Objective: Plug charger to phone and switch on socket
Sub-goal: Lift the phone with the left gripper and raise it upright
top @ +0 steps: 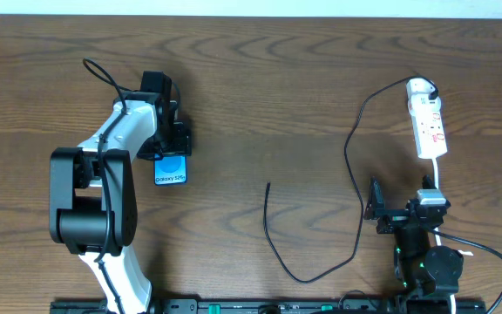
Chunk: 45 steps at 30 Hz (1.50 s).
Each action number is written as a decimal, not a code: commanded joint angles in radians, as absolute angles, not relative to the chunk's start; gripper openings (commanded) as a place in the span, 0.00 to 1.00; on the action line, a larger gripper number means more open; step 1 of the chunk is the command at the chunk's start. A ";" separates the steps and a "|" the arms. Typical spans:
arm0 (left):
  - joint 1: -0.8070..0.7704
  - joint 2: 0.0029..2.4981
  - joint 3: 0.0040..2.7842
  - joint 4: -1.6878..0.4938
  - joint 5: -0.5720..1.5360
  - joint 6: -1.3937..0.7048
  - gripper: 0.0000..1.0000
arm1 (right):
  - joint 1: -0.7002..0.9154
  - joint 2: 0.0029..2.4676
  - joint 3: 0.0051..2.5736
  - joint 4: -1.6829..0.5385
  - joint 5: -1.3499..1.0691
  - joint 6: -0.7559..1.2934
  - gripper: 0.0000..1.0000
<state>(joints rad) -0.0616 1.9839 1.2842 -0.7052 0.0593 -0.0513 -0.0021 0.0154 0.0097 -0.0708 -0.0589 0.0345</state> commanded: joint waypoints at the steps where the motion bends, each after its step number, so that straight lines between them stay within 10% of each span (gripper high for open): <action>1: -0.058 1.935 1.268 -0.706 0.033 -0.046 0.07 | 0.004 0.012 0.006 -0.072 -0.055 0.044 0.99; 16: -0.058 1.787 1.269 -0.747 0.092 -0.046 0.08 | 0.004 0.012 0.006 -0.072 -0.055 0.044 0.99; 45: -0.058 1.781 1.269 -0.477 1.212 -0.535 0.07 | 0.004 0.012 0.006 -0.072 -0.055 0.044 0.99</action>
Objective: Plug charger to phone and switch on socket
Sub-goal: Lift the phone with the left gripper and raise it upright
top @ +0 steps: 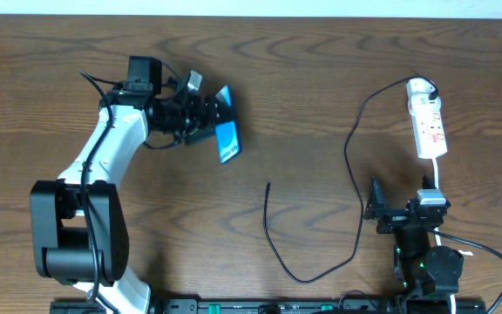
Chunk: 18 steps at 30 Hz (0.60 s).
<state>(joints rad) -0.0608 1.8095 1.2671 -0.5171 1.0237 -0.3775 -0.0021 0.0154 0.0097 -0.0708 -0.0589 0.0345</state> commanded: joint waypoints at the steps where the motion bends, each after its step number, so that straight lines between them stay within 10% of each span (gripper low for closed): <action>1: -0.058 1.781 1.269 -0.453 1.228 -0.572 0.08 | 0.004 0.012 0.006 -0.072 -0.055 0.044 0.99; 18: -0.053 1.781 1.269 -0.035 1.396 -1.250 0.07 | 0.004 0.012 0.006 -0.072 -0.055 0.044 0.99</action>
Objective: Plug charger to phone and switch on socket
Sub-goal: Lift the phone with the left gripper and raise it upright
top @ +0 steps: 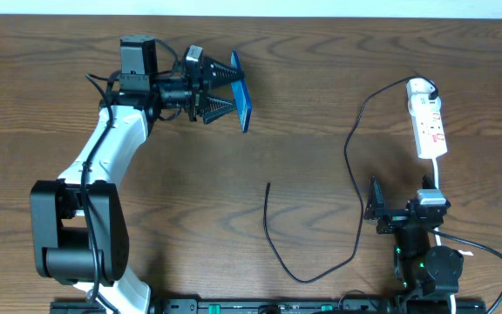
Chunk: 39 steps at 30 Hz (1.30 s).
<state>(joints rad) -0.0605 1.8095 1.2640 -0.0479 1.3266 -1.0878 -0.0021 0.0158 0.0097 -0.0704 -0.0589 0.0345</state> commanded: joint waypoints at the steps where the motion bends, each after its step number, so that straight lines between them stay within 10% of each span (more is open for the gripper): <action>1: -0.051 1.781 1.269 -0.035 1.396 -1.273 0.07 | 0.004 0.012 0.006 -0.072 -0.055 0.044 0.99; 39: 0.004 1.781 1.269 -0.036 1.456 -1.618 0.07 | 0.004 0.012 0.006 -0.072 -0.055 0.044 0.99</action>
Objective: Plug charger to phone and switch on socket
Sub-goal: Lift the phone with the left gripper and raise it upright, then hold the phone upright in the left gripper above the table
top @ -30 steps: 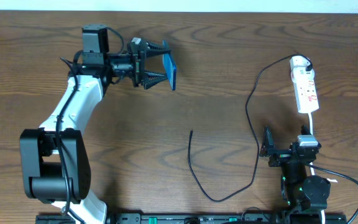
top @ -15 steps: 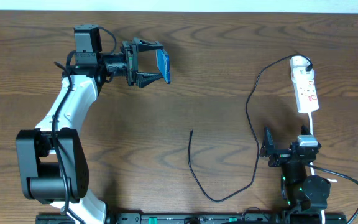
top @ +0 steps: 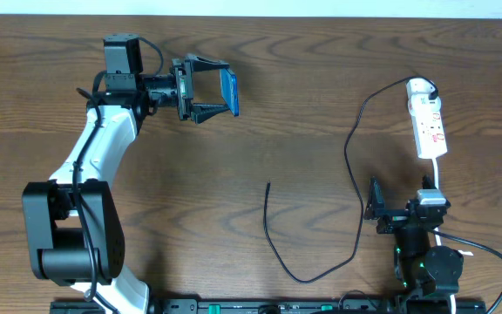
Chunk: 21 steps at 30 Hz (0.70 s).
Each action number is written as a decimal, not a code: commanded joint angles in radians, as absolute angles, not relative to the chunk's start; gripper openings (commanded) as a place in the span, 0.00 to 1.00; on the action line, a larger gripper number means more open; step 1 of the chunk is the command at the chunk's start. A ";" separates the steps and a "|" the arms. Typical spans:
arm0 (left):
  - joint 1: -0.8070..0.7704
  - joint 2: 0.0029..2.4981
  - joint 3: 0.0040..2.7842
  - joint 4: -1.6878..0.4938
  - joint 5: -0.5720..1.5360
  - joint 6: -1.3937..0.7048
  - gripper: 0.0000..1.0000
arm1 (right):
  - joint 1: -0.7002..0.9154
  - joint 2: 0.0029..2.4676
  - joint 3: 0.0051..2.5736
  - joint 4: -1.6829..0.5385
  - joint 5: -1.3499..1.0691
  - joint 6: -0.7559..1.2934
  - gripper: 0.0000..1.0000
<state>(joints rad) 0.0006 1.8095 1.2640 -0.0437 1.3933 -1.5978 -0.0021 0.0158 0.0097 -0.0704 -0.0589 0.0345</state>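
My left gripper (top: 222, 90) holds the blue phone (top: 228, 91) on edge between its fingers, lifted at the table's far left-centre. The black charger cable (top: 356, 174) runs from the white power strip (top: 429, 126) at the far right, down and round in a loop to its free plug end (top: 268, 185) at the table's middle. My right gripper (top: 377, 212) rests low at the right front, beside the cable; its fingers are too small here to tell open from shut.
The wooden table (top: 303, 78) carries only these things. The left arm's white links (top: 94, 161) stretch along the left side. A white lead (top: 438, 179) runs from the power strip toward the right arm's base.
My left gripper has turned the phone further, so it now stands on edge facing right, slightly higher on the table. The right arm and cable have not moved.
The left gripper was down on the phone lying flat at the left. Then it held the phone lifted and tilted, further right. Then the phone was higher and turned, and now it stands on edge. The right arm stayed still throughout.
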 commanded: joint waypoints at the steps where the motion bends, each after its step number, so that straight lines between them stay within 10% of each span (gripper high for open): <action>1: 0.004 1.781 1.269 -0.036 1.456 -1.618 0.07 | 0.004 0.012 0.006 -0.072 -0.055 0.044 0.99; 21: 0.004 1.781 1.269 -0.036 1.447 -1.636 0.08 | 0.004 0.012 0.006 -0.072 -0.055 0.044 0.99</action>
<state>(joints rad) 0.0006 1.8095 1.2640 -0.0437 1.4090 -1.6268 -0.0021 0.0158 0.0097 -0.0704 -0.0589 0.0345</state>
